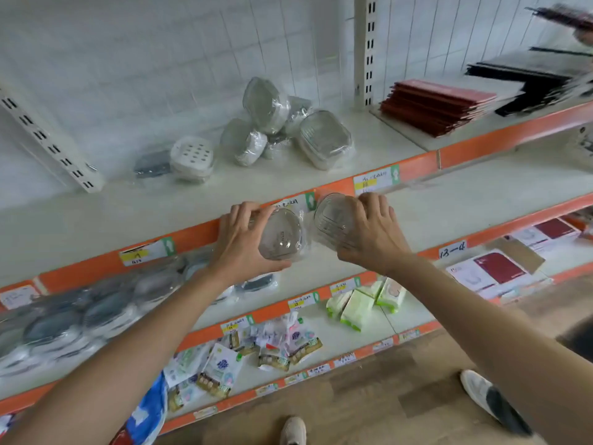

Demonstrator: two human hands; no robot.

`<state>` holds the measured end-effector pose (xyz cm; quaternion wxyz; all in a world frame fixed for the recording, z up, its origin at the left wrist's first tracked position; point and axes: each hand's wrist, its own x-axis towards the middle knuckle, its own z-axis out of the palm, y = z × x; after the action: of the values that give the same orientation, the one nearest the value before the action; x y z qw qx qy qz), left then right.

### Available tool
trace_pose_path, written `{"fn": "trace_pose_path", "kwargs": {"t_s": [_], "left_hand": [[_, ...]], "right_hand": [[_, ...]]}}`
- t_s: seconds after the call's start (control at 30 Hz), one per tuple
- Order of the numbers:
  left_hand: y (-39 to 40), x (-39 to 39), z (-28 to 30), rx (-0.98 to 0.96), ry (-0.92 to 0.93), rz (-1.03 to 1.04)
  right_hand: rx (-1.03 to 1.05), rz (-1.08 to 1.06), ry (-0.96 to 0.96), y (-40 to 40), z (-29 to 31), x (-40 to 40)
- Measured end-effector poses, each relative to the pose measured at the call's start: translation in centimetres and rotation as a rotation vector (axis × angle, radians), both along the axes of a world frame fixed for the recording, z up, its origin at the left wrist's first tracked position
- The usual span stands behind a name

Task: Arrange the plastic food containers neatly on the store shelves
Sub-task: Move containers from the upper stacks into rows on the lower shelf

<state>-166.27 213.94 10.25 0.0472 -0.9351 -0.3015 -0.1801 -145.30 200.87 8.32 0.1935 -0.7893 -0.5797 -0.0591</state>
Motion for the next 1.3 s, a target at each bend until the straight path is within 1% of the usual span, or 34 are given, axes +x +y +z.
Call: {"fn": "trace_pose_path", "kwargs": {"t_s": [0.1,0.23,0.43,0.53,0.6,0.77,0.83,0.9,1.0,1.1,1.2,1.3], "left_hand": [[-2.4,0.2,-3.9,-0.114,0.069,-0.007],[-3.8,0.8,-8.7,-0.258,0.230,0.079],[-3.2,2.4,-14.7,-0.406,0.318,0.142],[-2.2,3.0,-17.9,-0.510,0.306,0.186],[-0.9,3.7,-20.1,-0.543,0.308,0.182],[3.6,6.5,-25.0,-0.612,0.239,0.174],[5.0,7.5,-26.9,-0.650,0.256,0.153],[6.1,8.2,-28.4,-0.651,0.250,0.126],[8.0,9.1,-29.7,-0.564,0.215,0.108],[8.9,10.1,-30.3,-0.492,0.222,0.100],[9.3,10.8,-31.0,-0.453,0.279,0.116],[9.4,10.8,-30.8,-0.441,0.379,0.107]], "right_hand": [[-0.081,0.015,0.032,-2.8,-3.4,0.5],[-0.211,0.003,0.039,-4.9,-8.5,0.9],[-0.375,-0.016,0.101,-4.8,-15.3,1.5],[-0.418,-0.049,0.161,-3.1,-18.0,2.2],[-0.435,-0.072,0.192,-1.4,-19.6,2.9],[-0.450,-0.079,0.183,3.8,-23.6,4.5],[-0.455,-0.081,0.198,5.9,-25.1,4.9],[-0.440,-0.086,0.200,7.7,-26.2,5.3],[-0.419,-0.083,0.188,9.9,-27.4,6.2],[-0.367,-0.109,0.103,11.7,-28.0,6.7],[-0.352,-0.136,0.039,13.1,-28.3,6.6],[-0.371,-0.121,0.036,13.5,-28.4,6.6]]}}
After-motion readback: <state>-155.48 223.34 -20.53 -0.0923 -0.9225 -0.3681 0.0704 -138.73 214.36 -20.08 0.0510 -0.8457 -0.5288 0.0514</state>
